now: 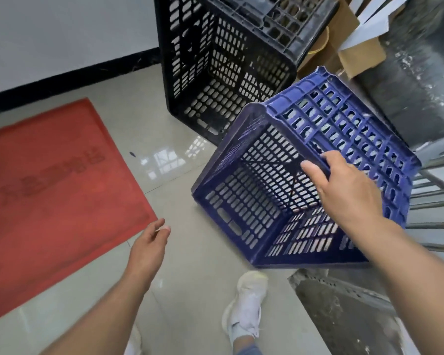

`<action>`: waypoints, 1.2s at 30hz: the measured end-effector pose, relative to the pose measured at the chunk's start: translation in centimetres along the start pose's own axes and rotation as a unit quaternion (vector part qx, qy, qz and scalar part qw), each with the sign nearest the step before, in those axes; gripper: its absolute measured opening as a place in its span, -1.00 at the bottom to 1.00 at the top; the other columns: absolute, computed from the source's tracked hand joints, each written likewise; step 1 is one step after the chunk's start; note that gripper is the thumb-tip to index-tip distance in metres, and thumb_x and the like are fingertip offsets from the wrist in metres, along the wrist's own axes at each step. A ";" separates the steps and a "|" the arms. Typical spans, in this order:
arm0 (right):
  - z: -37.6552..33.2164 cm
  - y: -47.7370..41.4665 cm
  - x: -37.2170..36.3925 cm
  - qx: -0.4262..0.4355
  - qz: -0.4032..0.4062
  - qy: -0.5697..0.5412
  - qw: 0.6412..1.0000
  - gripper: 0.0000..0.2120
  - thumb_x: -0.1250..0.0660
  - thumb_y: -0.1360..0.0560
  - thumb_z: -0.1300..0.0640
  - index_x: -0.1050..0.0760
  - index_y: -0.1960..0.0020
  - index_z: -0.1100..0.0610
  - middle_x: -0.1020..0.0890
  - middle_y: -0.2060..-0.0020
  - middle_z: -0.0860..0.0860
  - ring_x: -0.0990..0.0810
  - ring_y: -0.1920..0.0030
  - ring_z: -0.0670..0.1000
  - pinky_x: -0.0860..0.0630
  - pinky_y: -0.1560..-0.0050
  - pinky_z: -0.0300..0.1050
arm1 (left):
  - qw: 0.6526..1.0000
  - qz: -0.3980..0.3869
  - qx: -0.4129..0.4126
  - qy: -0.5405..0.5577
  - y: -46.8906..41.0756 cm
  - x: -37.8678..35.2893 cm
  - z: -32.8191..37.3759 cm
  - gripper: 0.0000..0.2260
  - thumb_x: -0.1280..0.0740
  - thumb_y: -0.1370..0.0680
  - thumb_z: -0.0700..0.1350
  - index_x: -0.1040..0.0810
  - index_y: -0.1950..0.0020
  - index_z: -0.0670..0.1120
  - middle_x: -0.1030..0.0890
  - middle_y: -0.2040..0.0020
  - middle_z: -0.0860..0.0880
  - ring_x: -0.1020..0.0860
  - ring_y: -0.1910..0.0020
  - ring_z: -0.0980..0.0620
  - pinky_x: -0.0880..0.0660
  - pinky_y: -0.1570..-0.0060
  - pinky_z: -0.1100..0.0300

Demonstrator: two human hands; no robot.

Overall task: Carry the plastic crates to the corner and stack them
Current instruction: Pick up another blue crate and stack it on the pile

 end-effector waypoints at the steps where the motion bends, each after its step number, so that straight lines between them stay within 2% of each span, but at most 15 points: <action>1: -0.3 0.1 0.5 0.001 0.006 -0.005 1.000 -0.45 0.03 -0.52 -0.33 -0.35 -0.18 0.10 -0.54 0.20 0.17 -0.46 0.20 0.19 -0.38 0.22 0.04 | 1.000 0.005 0.004 -0.004 -0.4 0.7 -0.6 -0.66 -0.23 -0.61 -0.02 -0.46 -0.38 0.00 -0.54 -0.27 -0.06 -0.52 -0.22 -0.05 -0.41 -0.31 -0.09; 6: -2.6 0.8 3.5 0.009 0.032 -0.008 0.999 -0.43 0.01 -0.51 -0.35 -0.42 -0.15 0.10 -0.57 0.19 0.24 -0.52 0.12 0.27 -0.36 0.19 0.04 | 0.999 0.020 0.034 -0.009 -2.0 3.1 -3.5 -0.59 -0.22 -0.60 0.00 -0.39 -0.44 -0.06 -0.49 -0.37 -0.13 -0.46 -0.33 -0.11 -0.36 -0.35 -0.13; 8: -3.4 0.8 5.3 0.003 0.041 -0.008 0.999 -0.45 0.00 -0.51 -0.36 -0.43 0.00 0.10 -0.54 0.19 0.25 -0.49 0.13 0.27 -0.36 0.17 0.06 | 0.998 0.017 0.056 -0.006 -2.4 3.4 -4.9 -0.56 -0.21 -0.61 0.02 -0.34 -0.47 -0.07 -0.46 -0.40 -0.14 -0.44 -0.35 -0.12 -0.35 -0.36 -0.12; 11: -4.2 0.7 7.5 -0.009 0.063 -0.017 0.998 -0.39 -0.01 -0.48 -0.43 -0.34 0.22 0.14 -0.57 0.18 0.25 -0.53 0.11 0.30 -0.45 0.13 0.10 | 0.997 0.007 0.076 -0.002 -2.9 3.8 -6.3 -0.54 -0.17 -0.62 0.03 -0.30 -0.50 -0.08 -0.41 -0.44 -0.12 -0.41 -0.38 -0.13 -0.32 -0.38 -0.10; 12: -4.4 0.7 8.0 -0.013 0.074 -0.028 0.997 -0.36 0.00 -0.44 -0.45 -0.36 0.23 0.15 -0.59 0.21 0.25 -0.55 0.12 0.31 -0.47 0.16 0.10 | 0.997 0.004 0.080 0.002 -3.1 3.9 -6.7 -0.53 -0.15 -0.63 0.04 -0.28 -0.51 -0.08 -0.39 -0.46 -0.11 -0.39 -0.40 -0.14 -0.31 -0.39 -0.11; 14: -5.2 1.0 8.6 -0.023 0.080 -0.072 0.994 -0.22 0.04 -0.35 -0.56 -0.43 0.20 0.17 -0.60 0.33 0.20 -0.57 0.21 0.29 -0.43 0.39 0.09 | 0.995 0.006 0.096 0.007 -3.4 4.7 -7.2 -0.51 -0.11 -0.63 0.08 -0.26 -0.52 -0.09 -0.34 -0.50 -0.10 -0.36 -0.42 -0.15 -0.29 -0.40 -0.11; 17: -6.5 1.9 8.7 -0.049 0.055 -0.128 0.989 -0.21 0.09 -0.13 -0.69 -0.49 0.07 -0.13 -0.61 0.45 0.14 -0.60 0.34 0.25 -0.40 0.37 0.15 | 0.990 0.018 0.135 0.041 -4.0 6.6 -8.9 -0.47 -0.05 -0.61 0.20 -0.35 -0.46 -0.07 -0.44 -0.42 -0.12 -0.42 -0.35 -0.18 -0.33 -0.36 -0.09; 18: -7.0 2.2 8.3 -0.053 0.038 -0.141 0.988 -0.22 0.08 -0.12 -0.69 -0.51 0.08 -0.14 -0.61 0.47 0.14 -0.60 0.37 0.24 -0.37 0.46 0.17 | 0.986 0.025 0.148 0.078 -4.2 7.5 -9.7 -0.47 -0.06 -0.60 0.22 -0.40 -0.41 -0.08 -0.51 -0.35 -0.13 -0.48 -0.28 -0.19 -0.37 -0.31 -0.09; 20: -8.5 2.8 7.5 -0.051 0.007 -0.163 0.985 -0.24 0.00 -0.28 -0.61 -0.56 0.17 0.04 -0.62 0.49 0.16 -0.58 0.42 0.21 -0.33 0.54 0.14 | 0.975 0.058 0.164 0.141 -5.3 10.0 -12.4 -0.44 -0.12 -0.52 0.27 -0.49 -0.30 -0.11 -0.61 -0.19 -0.19 -0.58 -0.12 -0.22 -0.46 -0.23 -0.16; 21: -9.5 3.1 6.9 -0.053 -0.012 -0.172 0.984 -0.30 -0.06 -0.41 -0.49 -0.56 0.22 0.13 -0.61 0.51 0.16 -0.56 0.45 0.19 -0.33 0.53 0.10 | 0.970 0.071 0.170 0.158 -5.9 11.4 -13.8 -0.39 -0.13 -0.44 0.32 -0.53 -0.23 -0.10 -0.64 -0.14 -0.20 -0.61 -0.07 -0.23 -0.49 -0.20 -0.19; 23: -11.4 3.4 5.8 -0.054 -0.033 -0.188 0.980 -0.44 -0.13 -0.52 -0.29 -0.56 0.23 0.18 -0.60 0.52 0.16 -0.52 0.51 0.15 -0.32 0.55 0.02 | 0.964 0.081 0.174 0.182 -7.1 14.3 -16.2 -0.38 -0.12 -0.35 0.39 -0.58 -0.09 -0.06 -0.66 -0.11 -0.18 -0.62 -0.06 -0.22 -0.49 -0.19 -0.20; 25: -13.7 3.7 4.9 -0.060 -0.053 -0.224 0.971 -0.49 -0.14 -0.54 -0.23 -0.56 0.21 0.19 -0.61 0.48 0.17 -0.47 0.56 0.12 -0.34 0.50 -0.14 | 0.963 0.095 0.165 0.193 -6.6 18.1 -15.5 -0.50 -0.12 -0.45 0.32 -0.58 -0.06 -0.03 -0.65 -0.13 -0.18 -0.62 -0.07 -0.22 -0.49 -0.19 -0.21; 27: -15.9 3.7 4.1 -0.066 -0.066 -0.254 0.963 -0.48 -0.14 -0.55 -0.22 -0.55 0.21 0.21 -0.62 0.44 0.20 -0.45 0.59 0.10 -0.36 0.44 -0.17 | 0.961 0.127 0.154 0.193 -5.2 22.1 -12.9 -0.57 -0.12 -0.55 0.23 -0.57 -0.13 -0.04 -0.64 -0.13 -0.18 -0.61 -0.08 -0.22 -0.49 -0.19 -0.21; 30: -19.6 3.5 2.7 -0.067 -0.089 -0.285 0.952 -0.52 -0.14 -0.57 -0.18 -0.53 0.19 0.21 -0.61 0.42 0.20 -0.46 0.60 0.08 -0.37 0.53 -0.22 | 0.955 0.174 0.141 0.195 -3.8 28.2 -10.4 -0.57 -0.11 -0.61 0.17 -0.55 -0.23 -0.08 -0.63 -0.13 -0.20 -0.60 -0.08 -0.23 -0.48 -0.19 -0.20; 36: -27.7 1.5 -1.2 -0.062 -0.152 -0.343 0.925 -0.60 -0.14 -0.57 -0.13 -0.44 0.14 0.21 -0.65 0.32 0.26 -0.61 0.41 0.20 -0.47 0.39 -0.08 | 0.946 0.235 0.103 0.197 -2.9 37.9 -6.6 -0.70 -0.08 -0.66 0.04 -0.51 -0.14 -0.10 -0.60 -0.01 -0.21 -0.57 0.07 -0.19 -0.51 -0.02 -0.06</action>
Point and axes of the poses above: each hand's wrist, its own y-axis away from the middle knuckle, its own x-axis out of the back of the hand, z = x × y, the point moved 6 cm from there along -y, towards the middle knuckle
